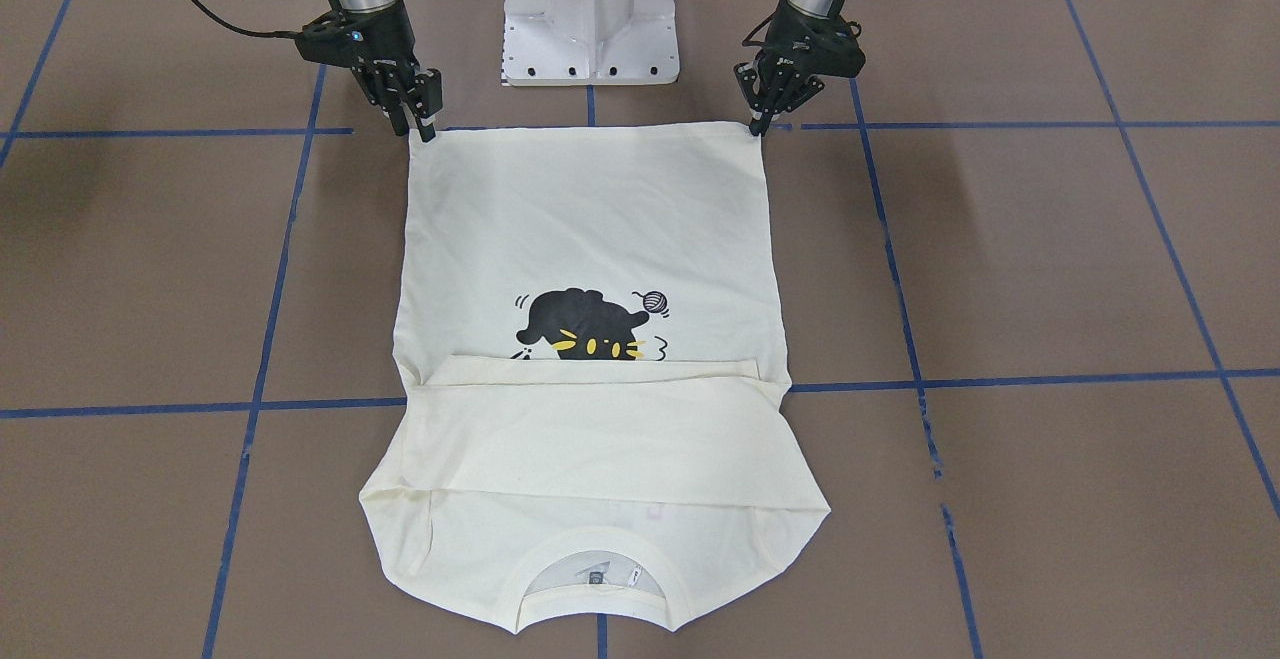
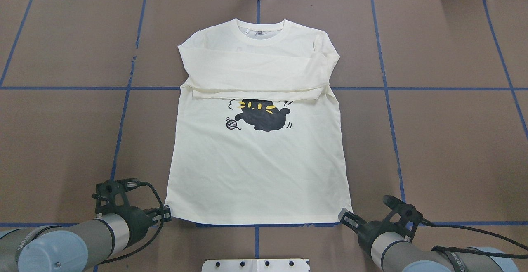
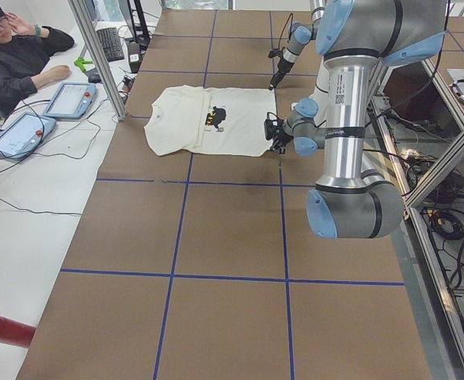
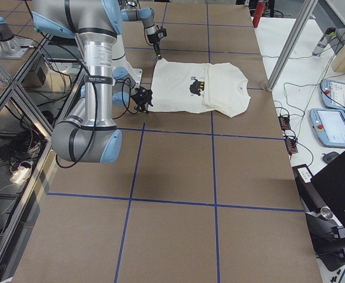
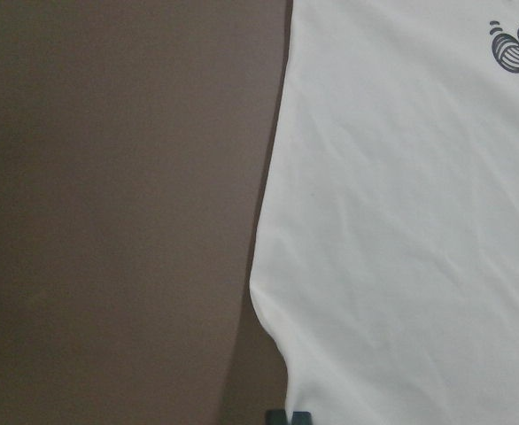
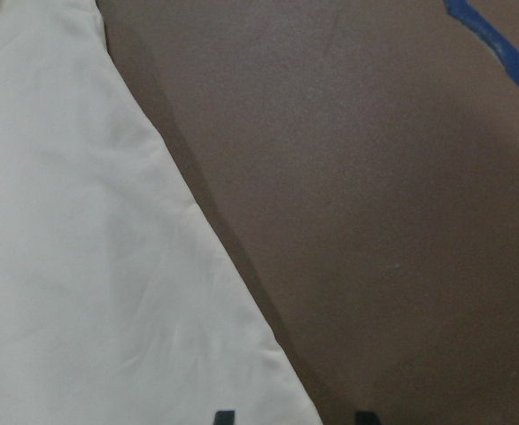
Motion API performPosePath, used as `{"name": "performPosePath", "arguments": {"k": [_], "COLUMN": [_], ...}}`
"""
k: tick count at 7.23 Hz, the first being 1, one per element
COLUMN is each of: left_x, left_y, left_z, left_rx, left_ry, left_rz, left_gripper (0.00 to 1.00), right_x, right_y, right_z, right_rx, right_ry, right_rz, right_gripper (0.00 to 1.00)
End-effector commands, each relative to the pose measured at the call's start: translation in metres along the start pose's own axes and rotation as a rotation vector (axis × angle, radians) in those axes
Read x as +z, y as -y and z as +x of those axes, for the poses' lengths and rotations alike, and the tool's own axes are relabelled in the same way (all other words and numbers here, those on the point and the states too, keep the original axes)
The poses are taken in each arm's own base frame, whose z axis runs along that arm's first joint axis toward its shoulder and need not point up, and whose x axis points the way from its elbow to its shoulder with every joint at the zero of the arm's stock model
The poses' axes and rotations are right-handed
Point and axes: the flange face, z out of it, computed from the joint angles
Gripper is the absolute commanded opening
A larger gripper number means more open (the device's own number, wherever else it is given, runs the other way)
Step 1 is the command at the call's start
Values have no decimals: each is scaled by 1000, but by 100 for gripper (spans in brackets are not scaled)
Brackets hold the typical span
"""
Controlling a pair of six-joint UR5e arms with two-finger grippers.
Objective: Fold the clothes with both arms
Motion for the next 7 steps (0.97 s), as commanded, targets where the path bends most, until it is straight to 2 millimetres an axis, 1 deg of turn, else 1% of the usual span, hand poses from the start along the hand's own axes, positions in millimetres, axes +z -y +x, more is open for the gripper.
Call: {"name": "performPosePath", "arguments": {"k": [1, 3, 4, 5, 6, 7], "left_x": [0, 0, -1, -24, -72, -135], "left_y": [0, 0, 0, 5, 11, 16], "left_z": [0, 0, 1, 11, 27, 48], "left_rx": [-1, 0, 0, -3, 10, 12], "left_ry": [0, 0, -3, -30, -10, 14], "left_rz": [-1, -3, -5, -13, -63, -159], "left_gripper": [0, 0, 0, 0, 0, 0], "right_x": [1, 1, -9, -49, -98, -146], "right_y": [1, 1, 4, 14, 23, 36], "right_z": [1, 1, -9, -29, -47, -60], "right_rx": [-2, -3, -6, -4, -4, -2], "right_ry": [-1, -4, -15, -21, -35, -38], "right_rz": [4, 5, 15, 5, -40, -70], "right_gripper": [0, 0, 0, 0, 0, 0]}}
